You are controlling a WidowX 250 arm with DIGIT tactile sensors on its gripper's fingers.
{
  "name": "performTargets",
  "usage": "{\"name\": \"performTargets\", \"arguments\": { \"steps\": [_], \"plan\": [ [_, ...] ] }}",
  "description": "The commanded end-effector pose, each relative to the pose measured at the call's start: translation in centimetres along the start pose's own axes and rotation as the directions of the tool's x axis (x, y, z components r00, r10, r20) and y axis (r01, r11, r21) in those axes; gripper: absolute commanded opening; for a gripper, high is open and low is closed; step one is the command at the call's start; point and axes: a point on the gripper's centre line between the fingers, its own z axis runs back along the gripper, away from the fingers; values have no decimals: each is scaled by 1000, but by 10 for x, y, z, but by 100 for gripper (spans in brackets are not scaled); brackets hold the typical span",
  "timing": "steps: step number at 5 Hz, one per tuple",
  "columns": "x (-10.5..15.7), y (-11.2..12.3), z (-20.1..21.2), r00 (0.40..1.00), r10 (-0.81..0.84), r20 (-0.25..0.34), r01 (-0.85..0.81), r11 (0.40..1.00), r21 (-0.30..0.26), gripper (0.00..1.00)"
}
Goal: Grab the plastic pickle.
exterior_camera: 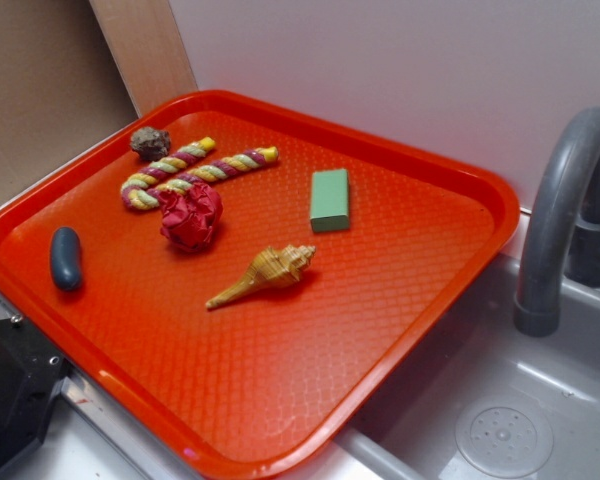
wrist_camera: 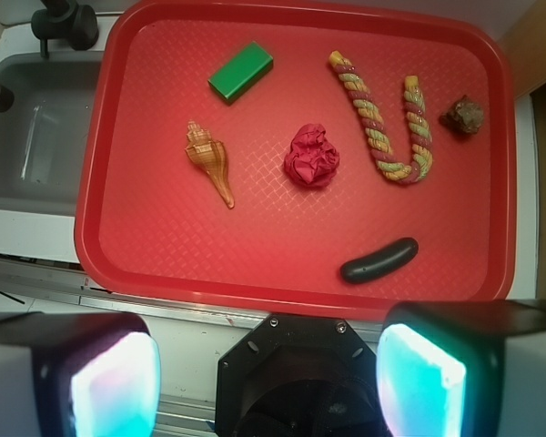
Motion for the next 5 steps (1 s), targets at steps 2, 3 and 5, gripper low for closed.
{"name": "performTargets", "arguments": {
  "steps": [2, 3, 5],
  "plan": [
    [15, 8, -13, 986, 165, -2, -165, 986, 8, 100],
    [31, 20, -33, 949, 315, 24, -316, 947, 62, 100],
    [34, 62, -81, 797, 593, 112, -604, 783, 149, 100]
  ]
}}
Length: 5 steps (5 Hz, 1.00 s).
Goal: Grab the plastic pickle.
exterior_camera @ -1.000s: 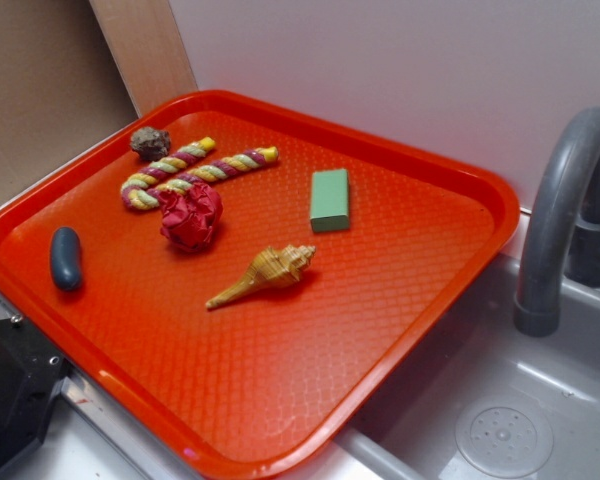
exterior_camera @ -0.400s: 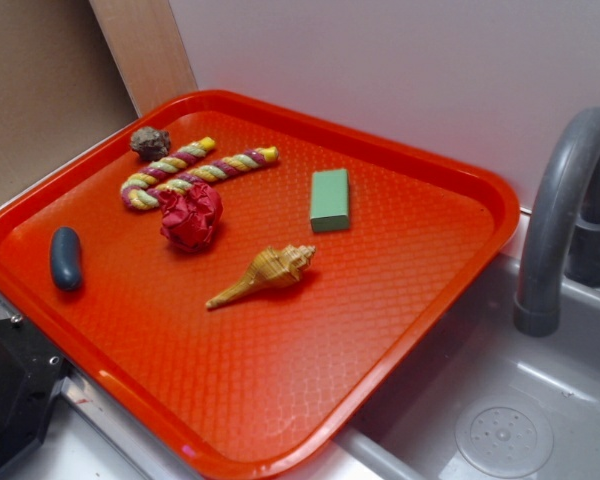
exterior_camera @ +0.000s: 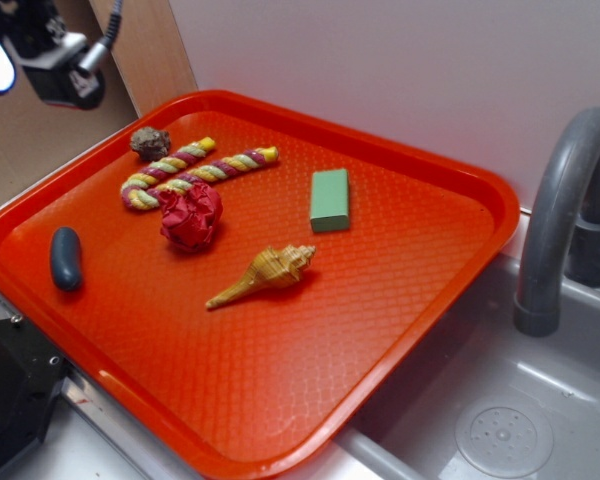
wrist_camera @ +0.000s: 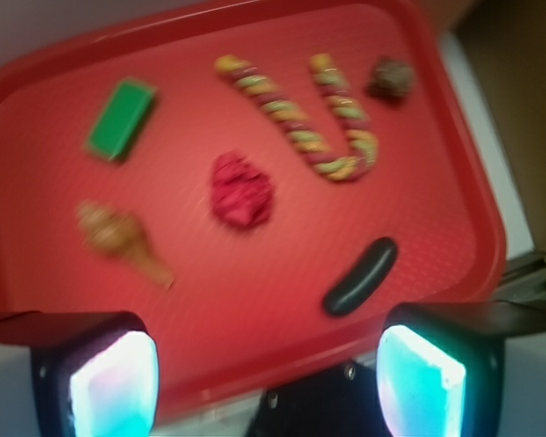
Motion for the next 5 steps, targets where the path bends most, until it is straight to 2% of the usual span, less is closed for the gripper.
{"name": "performTargets", "arguments": {
  "steps": [1, 2, 3, 4, 5],
  "plan": [
    [12, 40, -52, 976, 206, 68, -211, 975, 75, 100],
    [18, 55, -84, 973, 214, 83, -221, 972, 81, 100],
    [19, 67, -109, 975, 210, 69, -216, 972, 92, 100],
    [15, 76, -134, 981, 192, 23, -193, 975, 113, 100],
    [1, 81, -149, 981, 187, -60, -178, 976, 124, 100]
  ]
}}
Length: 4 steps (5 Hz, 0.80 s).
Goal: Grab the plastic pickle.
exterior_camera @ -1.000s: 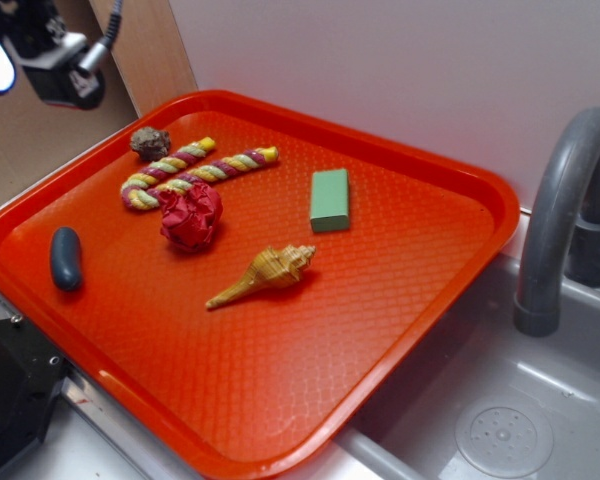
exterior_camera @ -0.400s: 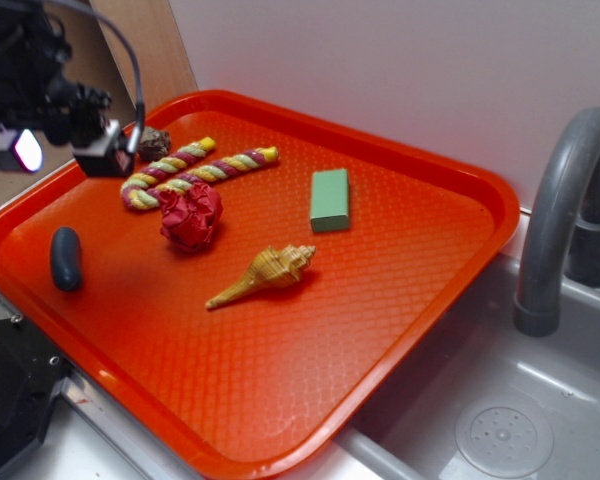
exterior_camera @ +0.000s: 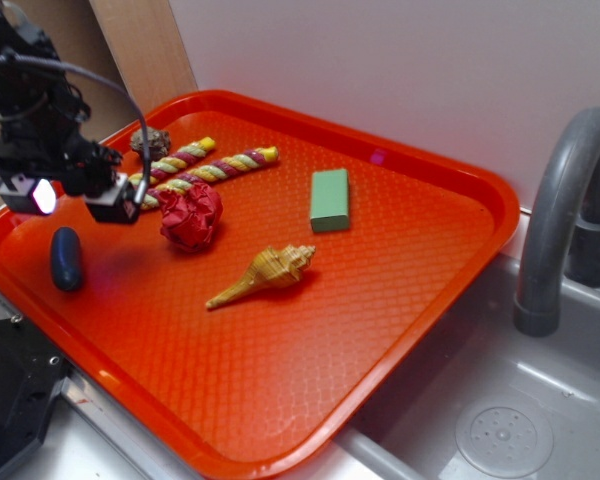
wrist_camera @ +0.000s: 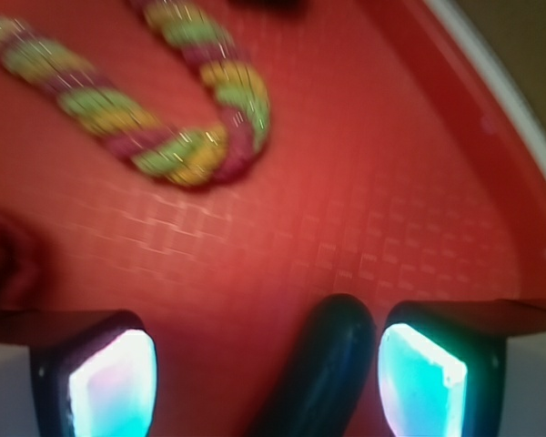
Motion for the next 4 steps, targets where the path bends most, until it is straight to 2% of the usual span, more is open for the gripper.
{"name": "performTargets", "arguments": {
  "steps": [1, 2, 3, 4],
  "plan": [
    [-18, 19, -20, 995, -5, -102, 6, 1000, 6, 100],
    [-25, 16, -34, 990, -38, -133, 38, 999, -6, 100],
    [-28, 3, -44, 991, -103, -85, 99, 994, -54, 0],
    [-27, -1, -39, 985, -169, -35, 165, 982, -93, 0]
  ]
}}
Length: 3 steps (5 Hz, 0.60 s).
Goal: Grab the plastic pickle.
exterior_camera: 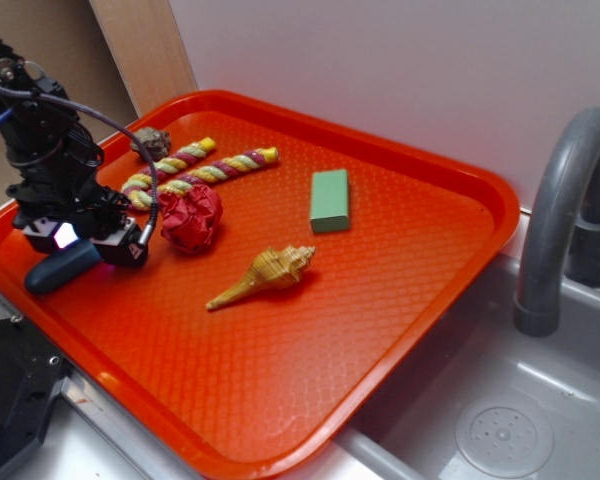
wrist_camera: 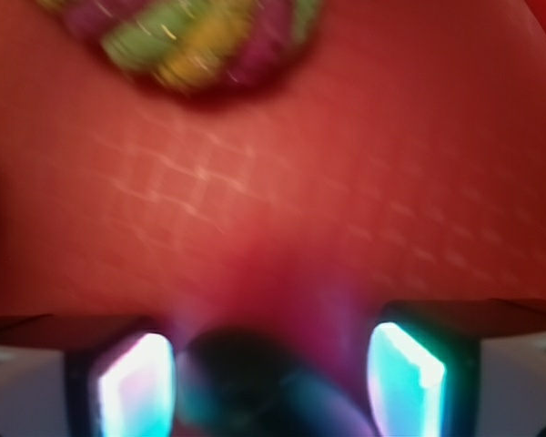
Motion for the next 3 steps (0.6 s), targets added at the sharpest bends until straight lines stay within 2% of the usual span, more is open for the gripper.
{"name": "performTargets", "arguments": {
  "steps": [1, 2, 3],
  "plan": [
    [-12, -1, 6, 983, -185, 19, 186, 982, -33, 0],
    [-7, -1, 14, 967, -256, -1, 256, 967, -3, 0],
    [7, -14, 43, 957, -290, -9, 290, 956, 45, 0]
  ]
}}
